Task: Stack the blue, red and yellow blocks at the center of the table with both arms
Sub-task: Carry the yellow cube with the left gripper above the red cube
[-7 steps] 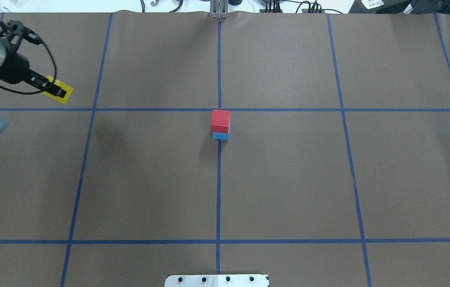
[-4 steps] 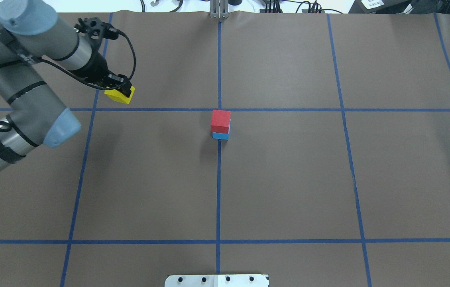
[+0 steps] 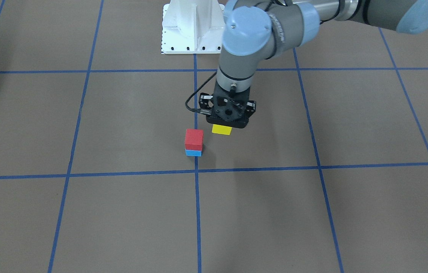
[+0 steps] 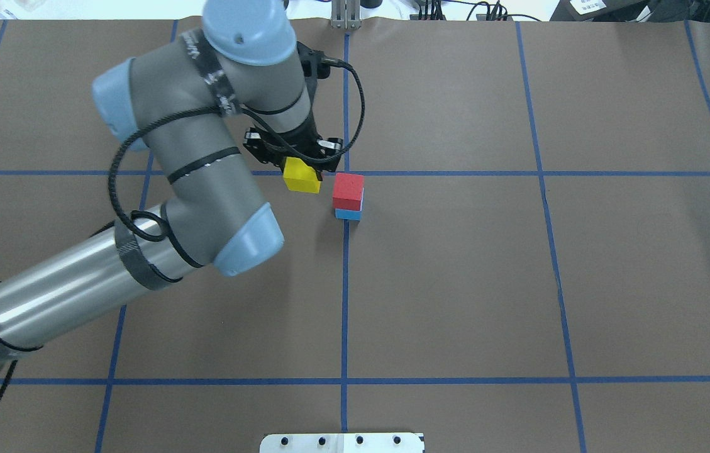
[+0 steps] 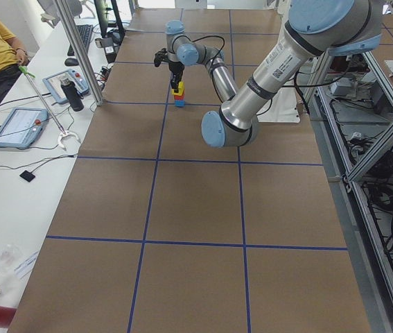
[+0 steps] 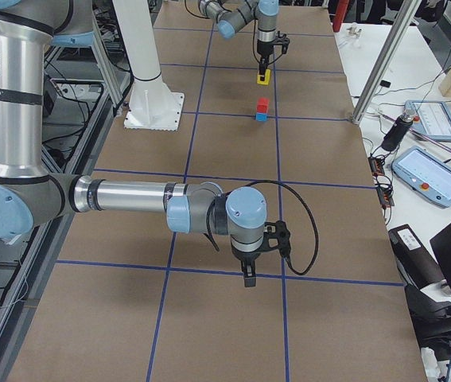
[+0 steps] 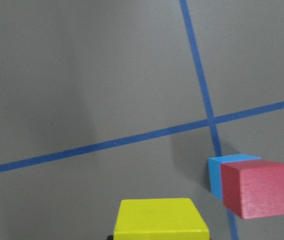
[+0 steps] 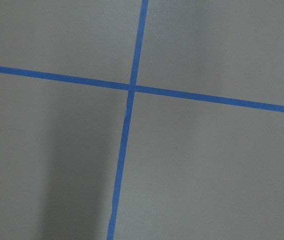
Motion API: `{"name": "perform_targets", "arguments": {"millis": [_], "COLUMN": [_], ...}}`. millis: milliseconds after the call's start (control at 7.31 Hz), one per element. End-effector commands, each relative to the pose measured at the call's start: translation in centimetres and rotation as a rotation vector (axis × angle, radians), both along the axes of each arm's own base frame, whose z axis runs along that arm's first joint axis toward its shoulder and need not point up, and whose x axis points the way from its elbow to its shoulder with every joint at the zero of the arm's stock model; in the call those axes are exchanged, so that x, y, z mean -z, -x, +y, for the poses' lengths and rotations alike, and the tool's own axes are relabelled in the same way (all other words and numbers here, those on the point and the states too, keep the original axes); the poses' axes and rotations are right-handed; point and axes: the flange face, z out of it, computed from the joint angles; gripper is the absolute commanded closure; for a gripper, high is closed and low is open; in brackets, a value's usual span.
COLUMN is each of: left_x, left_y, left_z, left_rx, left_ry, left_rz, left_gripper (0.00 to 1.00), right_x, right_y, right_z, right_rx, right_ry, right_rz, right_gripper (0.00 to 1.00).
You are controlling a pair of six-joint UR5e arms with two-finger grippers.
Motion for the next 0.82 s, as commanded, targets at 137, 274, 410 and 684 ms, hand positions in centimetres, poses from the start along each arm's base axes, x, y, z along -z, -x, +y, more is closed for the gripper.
{"name": "perform_targets", "arguments": {"millis": [137,274,410,684], "left_x": [2.1,2.1,1.8,0.8], "left_y": [-5.7,-5.8,-6.3,-7.1], "left_z": [2.0,1.9,1.6,0.3], "left_rx": [0.021,0.016,0.009,0.018], "left_ry": [0.019,0.015,0.001,-0.009], "left_rz": [-0.033,-0.036,-0.027,-0.015], "left_gripper": [1.0,1.0,1.0,1.0], "right_x": [0.0,0.0,0.0,0.0], "right_y": [0.0,0.0,0.0,0.0], "right_z": [0.0,0.0,0.0,0.0], "right_rx": [0.0,0.0,0.0,0.0], "right_ry": [0.0,0.0,0.0,0.0], "right_rz": [-0.002,-0.002,-0.002,-0.002], "right_gripper": [0.0,0.0,0.0,0.0]}}
